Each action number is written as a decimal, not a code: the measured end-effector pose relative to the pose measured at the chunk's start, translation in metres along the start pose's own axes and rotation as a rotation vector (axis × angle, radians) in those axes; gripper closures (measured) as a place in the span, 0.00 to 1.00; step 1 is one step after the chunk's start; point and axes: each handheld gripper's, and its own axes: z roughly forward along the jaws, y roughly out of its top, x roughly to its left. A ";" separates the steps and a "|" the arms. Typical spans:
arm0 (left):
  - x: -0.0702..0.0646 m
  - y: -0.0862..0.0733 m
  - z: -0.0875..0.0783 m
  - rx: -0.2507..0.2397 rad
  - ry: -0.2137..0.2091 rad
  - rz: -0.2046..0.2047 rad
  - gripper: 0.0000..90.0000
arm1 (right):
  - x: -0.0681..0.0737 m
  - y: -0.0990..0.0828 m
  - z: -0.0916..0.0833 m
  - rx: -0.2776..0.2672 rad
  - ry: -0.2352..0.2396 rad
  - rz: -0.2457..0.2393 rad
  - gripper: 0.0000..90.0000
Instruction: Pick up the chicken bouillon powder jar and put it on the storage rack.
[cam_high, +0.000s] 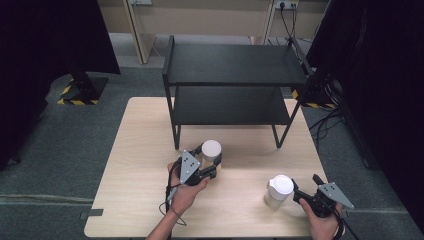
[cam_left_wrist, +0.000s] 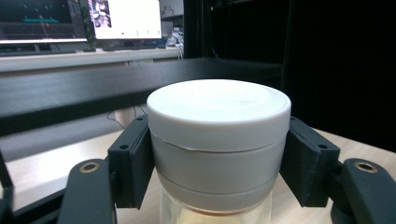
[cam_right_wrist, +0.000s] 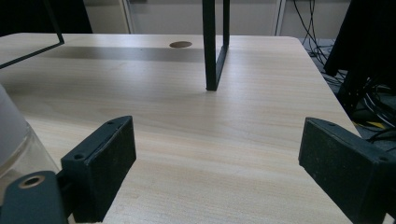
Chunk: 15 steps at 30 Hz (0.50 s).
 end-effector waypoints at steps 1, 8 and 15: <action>0.000 0.002 -0.001 -0.005 0.005 -0.002 0.37 | 0.000 0.000 0.000 0.000 -0.001 -0.001 0.12; 0.005 0.014 -0.007 -0.042 0.039 -0.006 0.37 | 0.001 0.000 0.000 -0.002 -0.003 0.002 0.12; 0.008 0.028 -0.010 -0.075 0.072 0.006 0.37 | 0.001 0.000 0.000 -0.002 -0.004 0.002 0.12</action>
